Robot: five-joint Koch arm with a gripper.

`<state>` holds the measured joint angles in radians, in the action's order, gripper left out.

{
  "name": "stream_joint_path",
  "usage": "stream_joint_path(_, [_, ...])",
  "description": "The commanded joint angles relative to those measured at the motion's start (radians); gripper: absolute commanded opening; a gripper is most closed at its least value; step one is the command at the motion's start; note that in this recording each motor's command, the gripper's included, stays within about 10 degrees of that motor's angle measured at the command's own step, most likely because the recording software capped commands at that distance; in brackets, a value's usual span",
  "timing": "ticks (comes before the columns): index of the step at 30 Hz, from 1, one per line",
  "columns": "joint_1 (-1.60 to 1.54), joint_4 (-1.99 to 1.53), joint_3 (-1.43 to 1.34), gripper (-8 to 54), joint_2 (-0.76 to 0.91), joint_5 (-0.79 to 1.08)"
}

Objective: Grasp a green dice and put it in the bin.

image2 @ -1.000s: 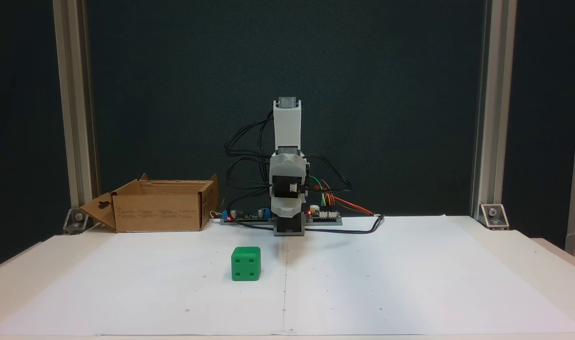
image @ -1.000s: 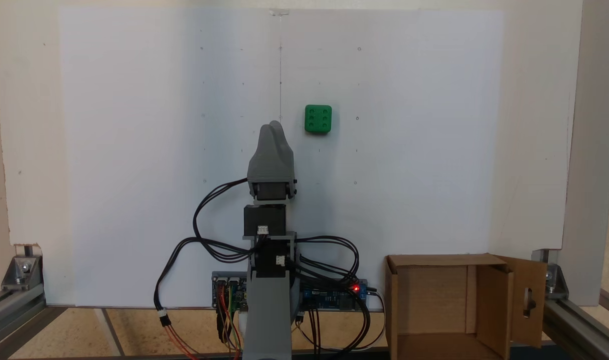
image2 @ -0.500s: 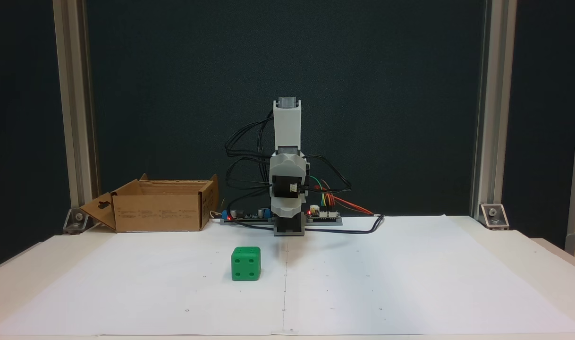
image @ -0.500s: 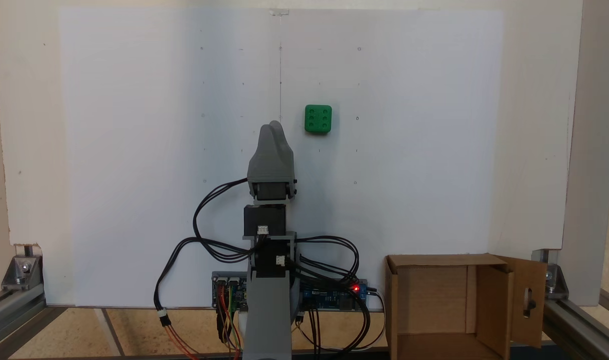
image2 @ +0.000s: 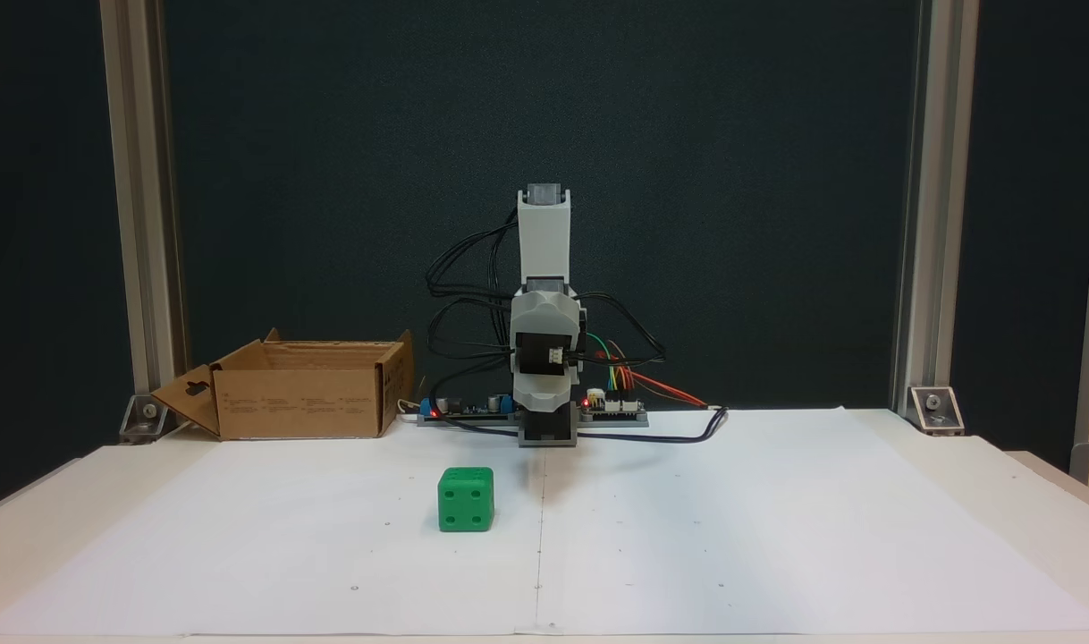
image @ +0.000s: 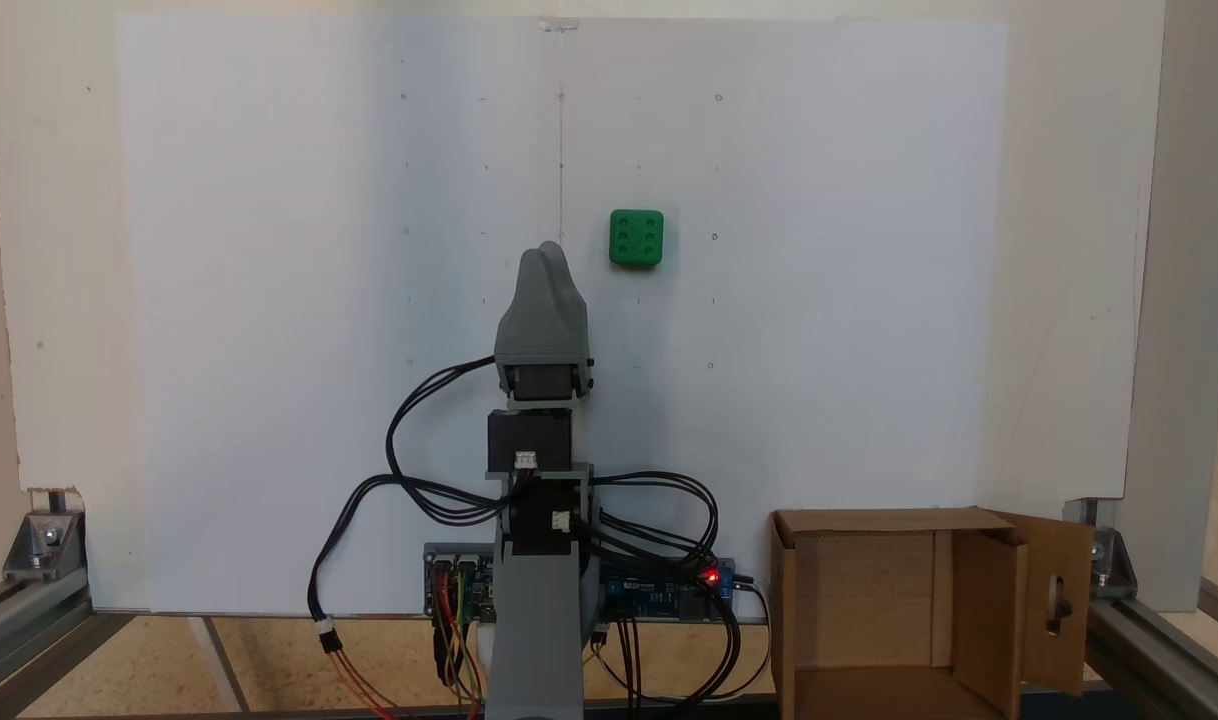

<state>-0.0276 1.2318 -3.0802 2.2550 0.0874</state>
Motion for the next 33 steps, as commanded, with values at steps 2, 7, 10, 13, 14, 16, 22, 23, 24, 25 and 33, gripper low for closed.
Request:
stream_joint_path(2, [-0.003, 0.023, -0.048, 43.7, 0.112, 0.034])
stream_joint_path(7, [-0.003, 0.023, -0.026, 43.6, 0.112, 0.035])
stream_joint_path(10, [-0.012, 0.015, -0.009, 43.4, 0.112, 0.037])
stream_joint_path(13, [-0.020, 0.012, 0.009, 43.1, 0.110, 0.035])
stream_joint_path(14, [-0.018, 0.005, 0.018, 43.1, 0.110, 0.035])
stream_joint_path(16, [-0.020, -0.021, 0.049, 43.1, 0.112, 0.035])
stream_joint_path(22, [-0.017, -0.149, 0.187, 43.0, 0.114, 0.035])
stream_joint_path(23, [-0.015, -0.181, 0.206, 43.0, 0.114, 0.035])
stream_joint_path(24, [-0.015, -0.221, 0.230, 43.0, 0.114, 0.035])
stream_joint_path(25, [-0.014, -0.273, 0.261, 43.1, 0.114, 0.035])
stream_joint_path(33, [0.052, -0.698, 0.443, 43.0, 0.114, -0.052])
